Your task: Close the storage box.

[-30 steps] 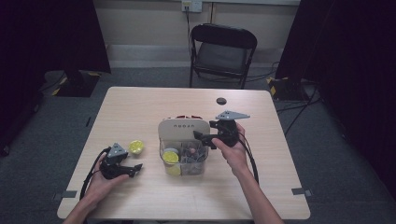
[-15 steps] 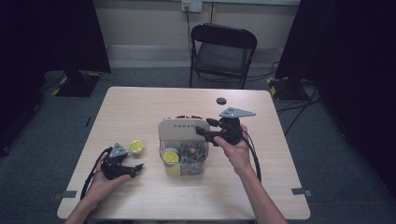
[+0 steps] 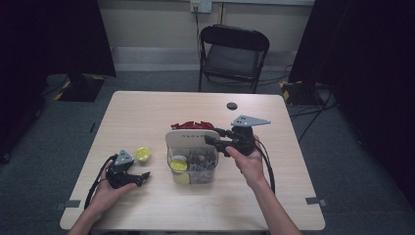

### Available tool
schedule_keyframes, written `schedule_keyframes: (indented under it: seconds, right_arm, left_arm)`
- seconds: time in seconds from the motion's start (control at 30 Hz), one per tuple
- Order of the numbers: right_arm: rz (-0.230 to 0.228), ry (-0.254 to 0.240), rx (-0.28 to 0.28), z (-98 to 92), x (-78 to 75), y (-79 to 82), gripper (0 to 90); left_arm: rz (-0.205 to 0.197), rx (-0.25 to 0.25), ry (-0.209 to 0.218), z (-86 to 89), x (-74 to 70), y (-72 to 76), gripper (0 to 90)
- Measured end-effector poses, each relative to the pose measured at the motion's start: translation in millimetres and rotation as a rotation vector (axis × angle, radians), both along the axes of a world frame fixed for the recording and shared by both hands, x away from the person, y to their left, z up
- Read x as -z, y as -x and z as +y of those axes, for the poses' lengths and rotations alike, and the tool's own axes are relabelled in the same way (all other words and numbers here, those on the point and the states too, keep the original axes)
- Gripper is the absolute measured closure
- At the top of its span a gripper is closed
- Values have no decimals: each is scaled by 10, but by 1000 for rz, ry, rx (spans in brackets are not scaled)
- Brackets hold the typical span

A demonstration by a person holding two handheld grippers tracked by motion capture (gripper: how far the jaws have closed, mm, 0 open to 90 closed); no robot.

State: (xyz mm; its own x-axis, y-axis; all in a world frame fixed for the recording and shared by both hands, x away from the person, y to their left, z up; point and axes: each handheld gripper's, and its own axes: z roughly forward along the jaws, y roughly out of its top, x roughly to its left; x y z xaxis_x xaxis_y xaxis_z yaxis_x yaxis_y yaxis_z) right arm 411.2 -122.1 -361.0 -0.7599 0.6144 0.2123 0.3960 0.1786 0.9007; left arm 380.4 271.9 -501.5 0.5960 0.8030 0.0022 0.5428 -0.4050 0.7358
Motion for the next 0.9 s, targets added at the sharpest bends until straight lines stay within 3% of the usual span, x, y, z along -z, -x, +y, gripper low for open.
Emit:
schedule_keyframes:
  seconds: [0.9]
  right_arm:
    - [7, 13, -25, 5, 85, 152, 450]
  left_arm:
    - [0, 1, 4, -1, 2, -5, 149]
